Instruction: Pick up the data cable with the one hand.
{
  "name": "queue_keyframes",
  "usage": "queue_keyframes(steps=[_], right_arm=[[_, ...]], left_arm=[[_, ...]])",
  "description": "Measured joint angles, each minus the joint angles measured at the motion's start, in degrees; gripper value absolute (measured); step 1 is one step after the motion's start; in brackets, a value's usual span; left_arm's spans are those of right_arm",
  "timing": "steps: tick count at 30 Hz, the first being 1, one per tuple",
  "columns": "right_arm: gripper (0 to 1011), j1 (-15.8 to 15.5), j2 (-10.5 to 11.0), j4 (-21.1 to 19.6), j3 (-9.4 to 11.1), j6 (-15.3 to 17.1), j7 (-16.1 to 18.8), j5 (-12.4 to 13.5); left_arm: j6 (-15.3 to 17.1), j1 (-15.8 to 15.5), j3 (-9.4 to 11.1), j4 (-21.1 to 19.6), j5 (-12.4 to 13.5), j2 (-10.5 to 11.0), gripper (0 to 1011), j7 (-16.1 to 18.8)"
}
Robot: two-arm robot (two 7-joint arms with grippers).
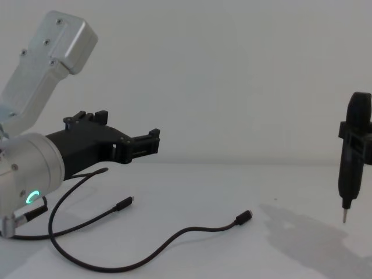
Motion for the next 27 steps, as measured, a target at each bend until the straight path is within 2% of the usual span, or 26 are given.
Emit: queue_keyframes(steps=[27], right_arm=[[275, 0.00, -0.01, 0.00, 0.00, 0.00, 0.00, 0.00]], left_arm=[[0.00, 0.00, 0.00, 0.00, 0.00, 0.00, 1001, 0.00]])
